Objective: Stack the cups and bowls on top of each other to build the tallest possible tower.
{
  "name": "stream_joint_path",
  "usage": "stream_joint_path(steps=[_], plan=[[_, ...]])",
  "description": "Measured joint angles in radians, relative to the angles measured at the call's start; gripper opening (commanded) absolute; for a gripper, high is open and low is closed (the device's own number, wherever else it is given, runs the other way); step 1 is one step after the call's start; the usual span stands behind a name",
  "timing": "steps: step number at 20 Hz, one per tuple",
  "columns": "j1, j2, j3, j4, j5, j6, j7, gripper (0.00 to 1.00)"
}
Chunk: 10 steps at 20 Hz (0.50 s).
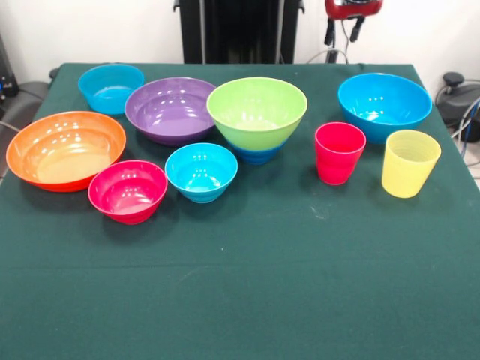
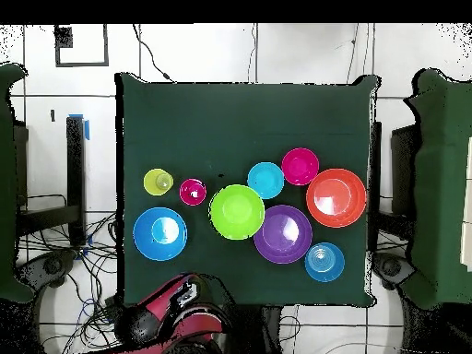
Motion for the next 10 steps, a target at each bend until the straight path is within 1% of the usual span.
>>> stream_joint_path(steps=[4,10], plan=[[0.004,0.000,0.012,-0.002,-0.035,0.013,0.000,1.00],[0.030,0.000,0.015,-0.005,-0.075,0.013,0.000,1.00]])
